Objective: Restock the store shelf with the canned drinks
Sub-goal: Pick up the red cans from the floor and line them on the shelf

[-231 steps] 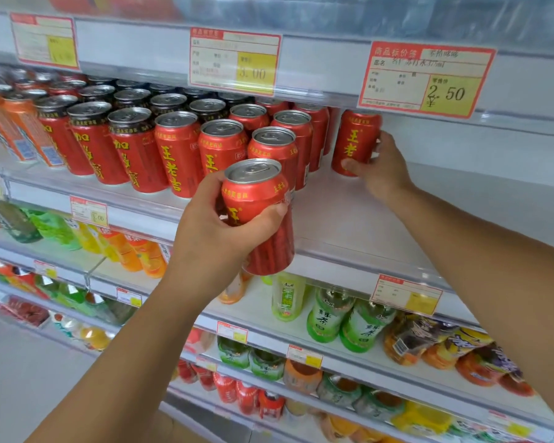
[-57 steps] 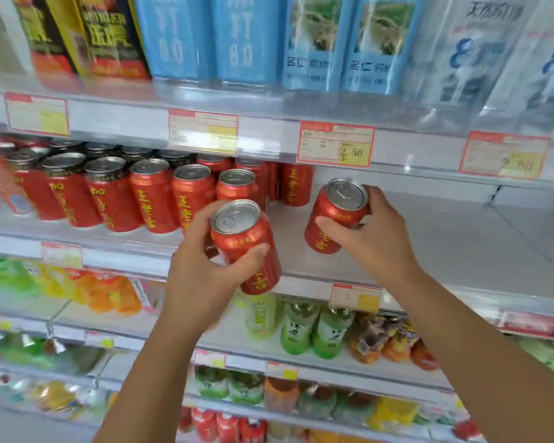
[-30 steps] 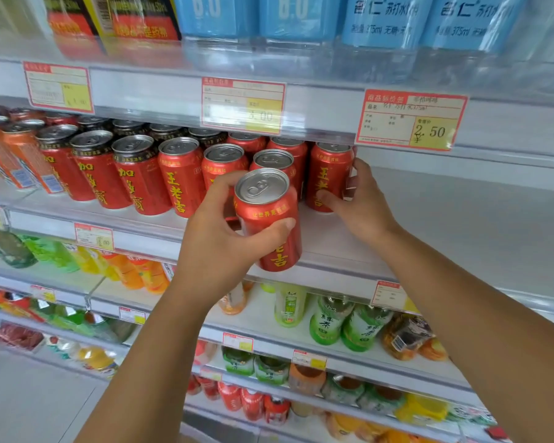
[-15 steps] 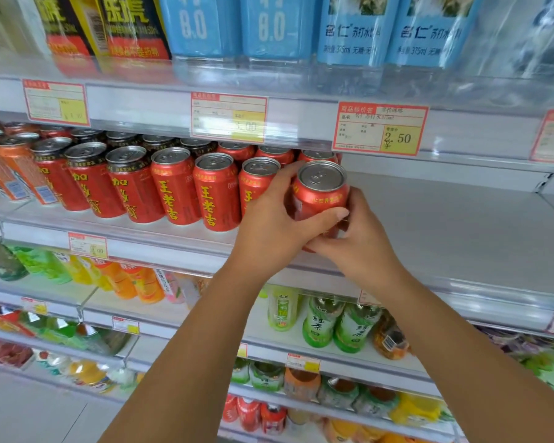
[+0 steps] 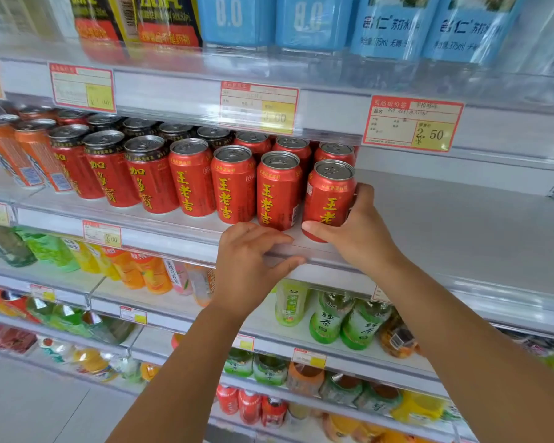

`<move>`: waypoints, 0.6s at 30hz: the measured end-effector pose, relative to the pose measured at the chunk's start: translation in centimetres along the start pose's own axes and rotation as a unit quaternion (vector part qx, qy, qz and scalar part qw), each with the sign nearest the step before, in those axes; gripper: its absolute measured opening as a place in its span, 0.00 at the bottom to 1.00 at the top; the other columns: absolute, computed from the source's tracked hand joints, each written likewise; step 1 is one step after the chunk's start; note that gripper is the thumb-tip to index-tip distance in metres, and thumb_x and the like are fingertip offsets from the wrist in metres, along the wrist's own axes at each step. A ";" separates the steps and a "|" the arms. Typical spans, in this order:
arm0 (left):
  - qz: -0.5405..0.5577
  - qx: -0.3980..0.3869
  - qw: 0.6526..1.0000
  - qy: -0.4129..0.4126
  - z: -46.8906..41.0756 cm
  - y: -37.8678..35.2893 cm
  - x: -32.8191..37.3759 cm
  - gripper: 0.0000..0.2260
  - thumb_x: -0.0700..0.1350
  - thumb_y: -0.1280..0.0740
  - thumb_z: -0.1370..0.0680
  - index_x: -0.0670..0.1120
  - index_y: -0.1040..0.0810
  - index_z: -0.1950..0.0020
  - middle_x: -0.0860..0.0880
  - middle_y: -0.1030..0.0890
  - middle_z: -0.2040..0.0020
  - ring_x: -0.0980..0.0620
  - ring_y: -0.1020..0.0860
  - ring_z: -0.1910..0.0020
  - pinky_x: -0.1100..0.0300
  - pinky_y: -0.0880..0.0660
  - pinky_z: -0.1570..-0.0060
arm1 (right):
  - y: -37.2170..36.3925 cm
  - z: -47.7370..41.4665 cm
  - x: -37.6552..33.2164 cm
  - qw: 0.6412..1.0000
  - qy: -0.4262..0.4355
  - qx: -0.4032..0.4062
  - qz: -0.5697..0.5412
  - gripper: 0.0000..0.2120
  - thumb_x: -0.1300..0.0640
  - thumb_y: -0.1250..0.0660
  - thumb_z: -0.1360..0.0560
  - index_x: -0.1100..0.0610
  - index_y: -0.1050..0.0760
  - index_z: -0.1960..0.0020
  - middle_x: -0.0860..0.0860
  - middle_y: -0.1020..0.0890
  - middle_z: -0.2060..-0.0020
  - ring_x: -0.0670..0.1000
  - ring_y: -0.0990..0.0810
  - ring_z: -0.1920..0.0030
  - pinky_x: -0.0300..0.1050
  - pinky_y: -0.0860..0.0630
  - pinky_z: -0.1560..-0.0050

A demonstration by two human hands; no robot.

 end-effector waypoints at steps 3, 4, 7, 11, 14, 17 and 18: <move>0.011 0.004 1.000 0.004 0.1 -0.3 -0.1 0.16 0.62 0.27 0.31 0.52 0.15 0.54 0.57 0.17 0.56 0.51 0.22 0.55 0.53 0.29 0.48 | 0.2 0.5 0.2 0.999 -0.020 -0.021 -0.031 0.39 0.51 0.23 0.34 0.49 0.42 0.31 0.41 0.25 0.48 0.44 0.22 0.48 0.41 0.26 0.47; 0.012 0.005 1.000 0.005 0.1 -0.3 -0.1 0.16 0.62 0.27 0.31 0.52 0.15 0.54 0.57 0.17 0.56 0.51 0.22 0.55 0.54 0.29 0.48 | 0.4 0.5 0.3 0.999 -0.021 -0.023 -0.024 0.38 0.52 0.24 0.33 0.49 0.42 0.30 0.41 0.25 0.49 0.44 0.21 0.48 0.42 0.26 0.47; 0.012 0.010 1.000 0.003 0.1 -0.4 -0.1 0.15 0.62 0.27 0.32 0.52 0.16 0.54 0.57 0.17 0.57 0.51 0.23 0.56 0.57 0.31 0.47 | 0.5 0.6 0.6 1.000 -0.012 0.003 0.014 0.35 0.49 0.23 0.33 0.50 0.38 0.32 0.46 0.24 0.45 0.48 0.21 0.46 0.43 0.27 0.47; 0.006 0.013 1.000 -0.004 0.1 -0.5 -0.1 0.16 0.62 0.27 0.32 0.52 0.15 0.54 0.57 0.17 0.57 0.51 0.23 0.56 0.59 0.32 0.47 | -0.1 0.5 0.6 0.999 -0.004 0.021 0.031 0.36 0.46 0.22 0.35 0.50 0.37 0.34 0.47 0.22 0.44 0.49 0.21 0.46 0.50 0.24 0.43; 0.009 0.012 1.000 -0.006 0.1 -0.5 -0.2 0.16 0.62 0.26 0.32 0.52 0.15 0.54 0.57 0.17 0.57 0.51 0.23 0.56 0.55 0.30 0.49 | -0.2 0.4 0.7 0.999 0.002 0.026 0.034 0.37 0.45 0.23 0.34 0.50 0.38 0.32 0.47 0.22 0.43 0.49 0.21 0.46 0.53 0.24 0.42; 0.013 0.006 1.000 -0.006 0.1 -0.4 -0.2 0.15 0.62 0.26 0.31 0.52 0.15 0.54 0.57 0.17 0.57 0.51 0.23 0.56 0.53 0.28 0.49 | -0.3 0.3 0.6 0.999 -0.004 0.023 0.038 0.37 0.44 0.23 0.34 0.50 0.39 0.32 0.48 0.22 0.43 0.51 0.21 0.46 0.54 0.24 0.42; 0.014 0.001 1.000 -0.005 0.1 -0.3 -0.1 0.15 0.62 0.26 0.31 0.52 0.15 0.54 0.58 0.17 0.57 0.52 0.23 0.56 0.52 0.28 0.49 | -0.2 0.3 0.6 0.999 -0.009 0.019 0.033 0.37 0.44 0.23 0.34 0.50 0.39 0.32 0.48 0.22 0.42 0.51 0.21 0.45 0.54 0.24 0.42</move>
Point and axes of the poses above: each hand's wrist, its own z-axis away from the middle knuckle, its own y-axis out of the back of the hand, x = y × z, the point moved 2 cm from there along -z, towards the middle knuckle
